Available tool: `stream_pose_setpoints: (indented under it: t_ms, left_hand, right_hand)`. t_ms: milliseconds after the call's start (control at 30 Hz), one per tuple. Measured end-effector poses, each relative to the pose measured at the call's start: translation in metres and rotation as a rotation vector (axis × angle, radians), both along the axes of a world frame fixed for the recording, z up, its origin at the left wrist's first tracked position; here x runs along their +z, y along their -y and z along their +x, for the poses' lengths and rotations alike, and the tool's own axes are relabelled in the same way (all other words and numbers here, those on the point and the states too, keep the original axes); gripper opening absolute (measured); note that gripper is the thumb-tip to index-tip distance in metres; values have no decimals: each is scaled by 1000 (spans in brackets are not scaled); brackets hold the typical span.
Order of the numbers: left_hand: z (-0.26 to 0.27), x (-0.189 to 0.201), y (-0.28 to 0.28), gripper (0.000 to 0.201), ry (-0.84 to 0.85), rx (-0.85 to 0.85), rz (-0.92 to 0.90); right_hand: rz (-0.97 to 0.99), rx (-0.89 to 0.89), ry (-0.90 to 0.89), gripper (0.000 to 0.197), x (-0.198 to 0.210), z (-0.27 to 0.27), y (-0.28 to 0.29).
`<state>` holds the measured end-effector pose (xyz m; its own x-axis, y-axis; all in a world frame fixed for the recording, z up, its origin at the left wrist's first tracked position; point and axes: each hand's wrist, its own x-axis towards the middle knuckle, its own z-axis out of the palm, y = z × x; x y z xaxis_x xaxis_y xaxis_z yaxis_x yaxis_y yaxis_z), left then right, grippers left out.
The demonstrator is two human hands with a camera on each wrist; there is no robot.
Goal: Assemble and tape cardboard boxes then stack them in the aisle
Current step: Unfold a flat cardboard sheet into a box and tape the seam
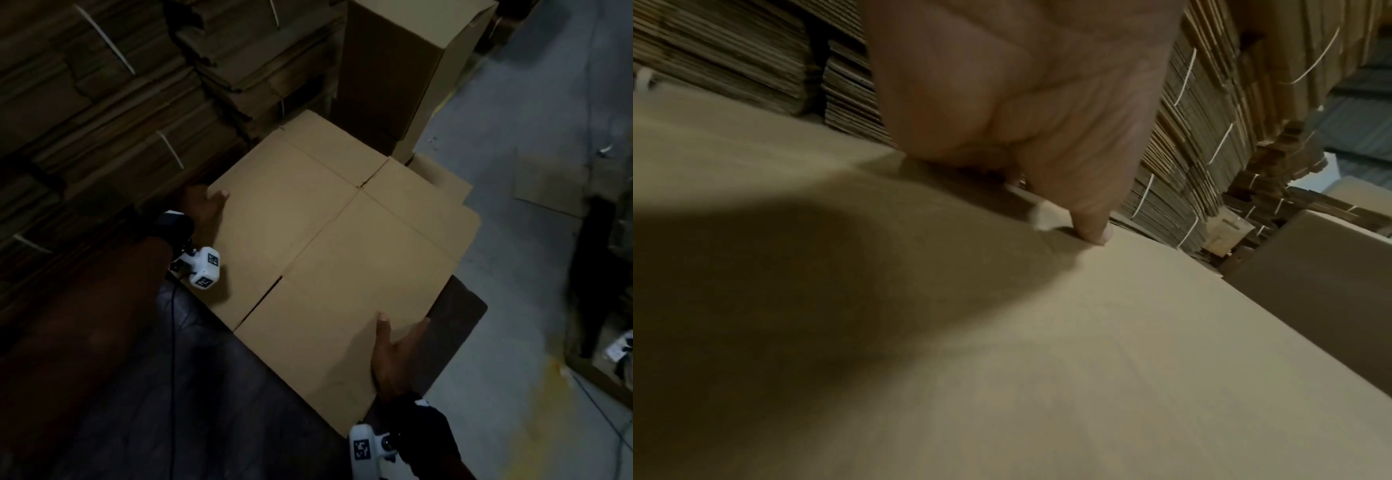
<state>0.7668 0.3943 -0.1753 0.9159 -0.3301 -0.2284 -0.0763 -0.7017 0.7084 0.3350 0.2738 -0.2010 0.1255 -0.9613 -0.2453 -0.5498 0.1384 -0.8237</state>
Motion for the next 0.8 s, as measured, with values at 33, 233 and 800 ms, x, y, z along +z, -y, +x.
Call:
stream_pose_setpoints:
  t_ms: [33, 233, 800]
  left_hand:
    - [1, 0, 0, 69, -10, 0, 26]
    - [-19, 0, 1, 72, 167, 84, -33]
    - [-424, 26, 119, 31, 128, -244, -304]
  right_hand:
    - [-12, 7, -23, 91, 2, 0, 0]
    - [24, 67, 21, 84, 30, -7, -1]
    - [-328, 293, -72, 51, 34, -146, 135]
